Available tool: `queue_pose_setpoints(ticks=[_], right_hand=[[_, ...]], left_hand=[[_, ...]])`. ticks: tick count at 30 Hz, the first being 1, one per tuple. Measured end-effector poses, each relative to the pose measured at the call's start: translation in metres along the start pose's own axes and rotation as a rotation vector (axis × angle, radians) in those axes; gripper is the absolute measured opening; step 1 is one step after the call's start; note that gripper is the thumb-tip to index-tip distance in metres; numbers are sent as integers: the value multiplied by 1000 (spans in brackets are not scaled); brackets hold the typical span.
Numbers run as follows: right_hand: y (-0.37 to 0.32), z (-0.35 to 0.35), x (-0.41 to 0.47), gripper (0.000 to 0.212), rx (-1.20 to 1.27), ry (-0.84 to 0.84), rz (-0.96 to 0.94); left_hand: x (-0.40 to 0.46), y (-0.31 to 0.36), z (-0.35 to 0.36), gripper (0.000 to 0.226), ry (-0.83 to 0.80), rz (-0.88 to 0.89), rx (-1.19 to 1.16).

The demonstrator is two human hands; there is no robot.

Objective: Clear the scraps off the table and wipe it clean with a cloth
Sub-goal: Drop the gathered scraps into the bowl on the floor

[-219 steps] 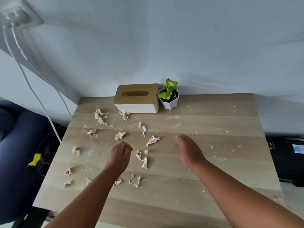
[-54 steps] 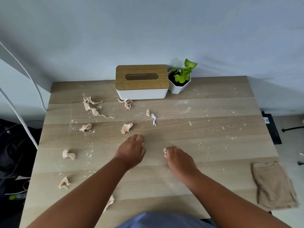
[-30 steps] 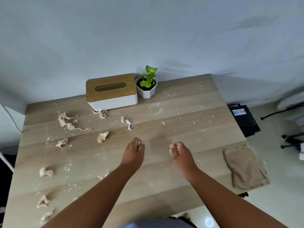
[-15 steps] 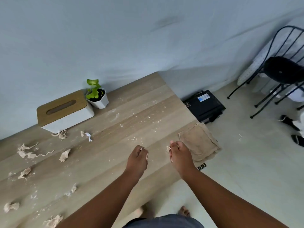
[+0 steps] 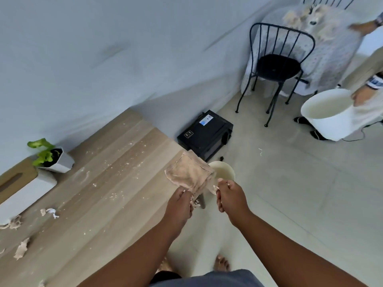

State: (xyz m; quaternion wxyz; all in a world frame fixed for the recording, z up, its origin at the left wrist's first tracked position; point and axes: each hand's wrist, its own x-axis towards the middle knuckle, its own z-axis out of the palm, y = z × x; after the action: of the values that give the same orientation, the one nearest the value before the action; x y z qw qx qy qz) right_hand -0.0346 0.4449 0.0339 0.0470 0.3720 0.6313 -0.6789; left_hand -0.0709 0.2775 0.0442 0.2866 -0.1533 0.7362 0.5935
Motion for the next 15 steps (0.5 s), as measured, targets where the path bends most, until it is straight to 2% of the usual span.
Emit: queue_pose_setpoints(ticks=[11, 15], right_hand=[[9, -76, 6, 31, 92, 88, 52], [13, -95, 15, 30, 83, 118, 78]], left_hand=[[11, 18, 82, 9, -155, 4, 60], [27, 22, 101, 15, -211, -19, 89]])
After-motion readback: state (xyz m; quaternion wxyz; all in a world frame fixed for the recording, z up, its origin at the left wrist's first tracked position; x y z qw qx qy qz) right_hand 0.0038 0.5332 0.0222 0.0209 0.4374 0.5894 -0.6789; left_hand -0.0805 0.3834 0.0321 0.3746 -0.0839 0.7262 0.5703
